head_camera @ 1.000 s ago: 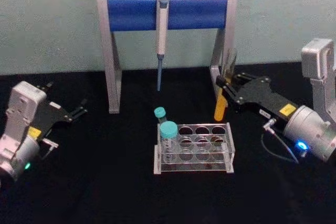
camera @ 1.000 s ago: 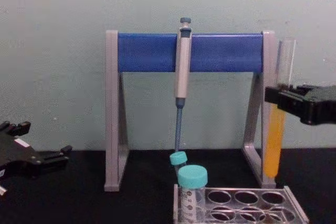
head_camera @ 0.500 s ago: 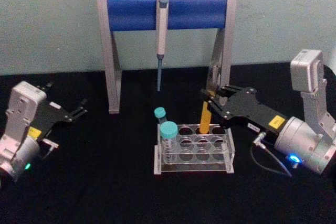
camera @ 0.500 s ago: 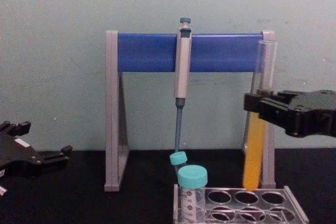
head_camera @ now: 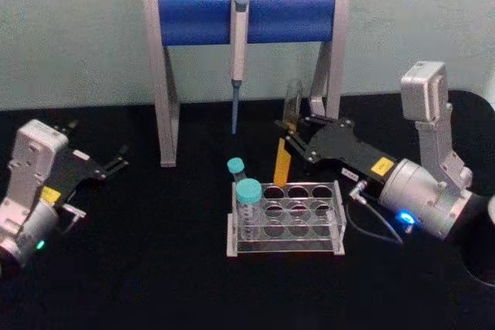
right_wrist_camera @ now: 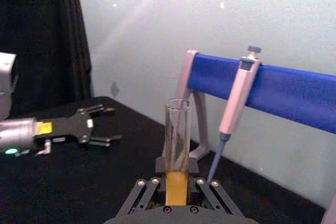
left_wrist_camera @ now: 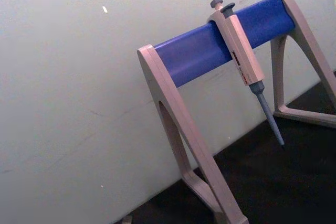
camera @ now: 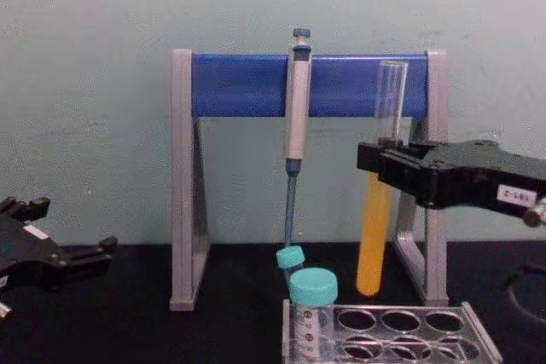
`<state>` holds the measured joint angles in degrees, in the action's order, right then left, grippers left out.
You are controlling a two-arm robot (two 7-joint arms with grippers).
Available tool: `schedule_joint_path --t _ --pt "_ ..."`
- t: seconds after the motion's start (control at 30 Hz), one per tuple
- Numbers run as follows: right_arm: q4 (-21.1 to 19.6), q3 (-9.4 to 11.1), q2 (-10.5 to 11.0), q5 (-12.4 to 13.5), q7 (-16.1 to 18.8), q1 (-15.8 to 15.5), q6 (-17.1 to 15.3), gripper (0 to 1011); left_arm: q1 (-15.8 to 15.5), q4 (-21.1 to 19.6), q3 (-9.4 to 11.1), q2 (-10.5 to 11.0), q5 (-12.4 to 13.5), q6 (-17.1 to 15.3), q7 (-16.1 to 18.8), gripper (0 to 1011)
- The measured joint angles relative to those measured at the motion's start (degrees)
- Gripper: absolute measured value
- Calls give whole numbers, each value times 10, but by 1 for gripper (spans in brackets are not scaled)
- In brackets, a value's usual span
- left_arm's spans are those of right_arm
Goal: Pick up the test tube from the test tube rack, shake it, then place it back into the test tube rack.
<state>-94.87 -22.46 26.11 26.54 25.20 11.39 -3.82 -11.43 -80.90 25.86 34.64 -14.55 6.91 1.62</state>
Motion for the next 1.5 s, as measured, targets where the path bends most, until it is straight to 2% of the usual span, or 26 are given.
schedule_joint_path --t 0.33,0.57,0.87,1.13,1.33,1.5 --pt "60 7 -16 -12 -14 30 21 226 0 0 0 0 0 0 0 1001" --pt "65 24 -10 -15 -20 30 22 226 0 0 0 0 0 0 0 1001" --pt "32 49 14 -11 -21 -4 17 226 0 0 0 0 0 0 0 1002" --pt "-19 62 32 -1 -18 -48 15 226 0 0 0 0 0 0 0 1001" --pt "-49 57 37 5 -12 -73 13 226 0 0 0 0 0 0 0 1002" --pt "-54 44 34 7 -7 -73 11 226 0 0 0 0 0 0 0 1001"
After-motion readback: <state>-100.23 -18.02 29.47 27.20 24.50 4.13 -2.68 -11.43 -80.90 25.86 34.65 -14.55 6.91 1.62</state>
